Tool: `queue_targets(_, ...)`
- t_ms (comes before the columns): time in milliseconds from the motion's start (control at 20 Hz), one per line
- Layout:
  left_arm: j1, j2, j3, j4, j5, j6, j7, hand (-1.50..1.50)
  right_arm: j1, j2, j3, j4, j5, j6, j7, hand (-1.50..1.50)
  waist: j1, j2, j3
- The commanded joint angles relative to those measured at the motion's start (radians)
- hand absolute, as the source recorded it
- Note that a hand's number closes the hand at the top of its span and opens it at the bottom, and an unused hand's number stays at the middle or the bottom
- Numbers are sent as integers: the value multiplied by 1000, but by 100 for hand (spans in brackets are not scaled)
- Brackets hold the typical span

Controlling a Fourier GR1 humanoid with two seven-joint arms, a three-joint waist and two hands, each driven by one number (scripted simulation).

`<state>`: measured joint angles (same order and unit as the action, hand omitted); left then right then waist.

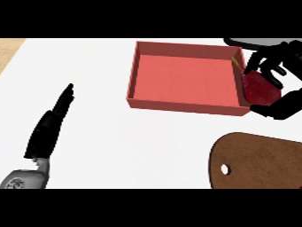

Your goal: Pick the pear from the cutting board and place it in the cardboard box

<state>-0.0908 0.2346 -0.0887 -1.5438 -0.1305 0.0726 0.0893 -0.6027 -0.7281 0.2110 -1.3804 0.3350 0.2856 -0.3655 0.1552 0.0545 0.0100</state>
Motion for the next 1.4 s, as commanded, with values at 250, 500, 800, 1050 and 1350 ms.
queue_targets(250,-20,-19,-5,24,-25,28,12,0,-255,-1,-92,331,-216,283,-409,150,-25,-13,-7)
queue_targets(500,-3,-3,20,36,-5,11,9,0,-434,71,-27,524,-164,299,-411,150,-40,-24,-10)
queue_targets(800,33,32,68,55,14,-7,-39,0,-583,214,55,687,-82,240,-393,150,-73,-33,-11)
queue_targets(1050,56,34,72,33,9,-5,-42,0,-679,336,96,812,-21,178,-379,150,-82,-38,-11)
queue_targets(1350,40,21,72,-1,8,1,22,0,-678,506,171,944,80,41,-385,150,-95,-39,-10)
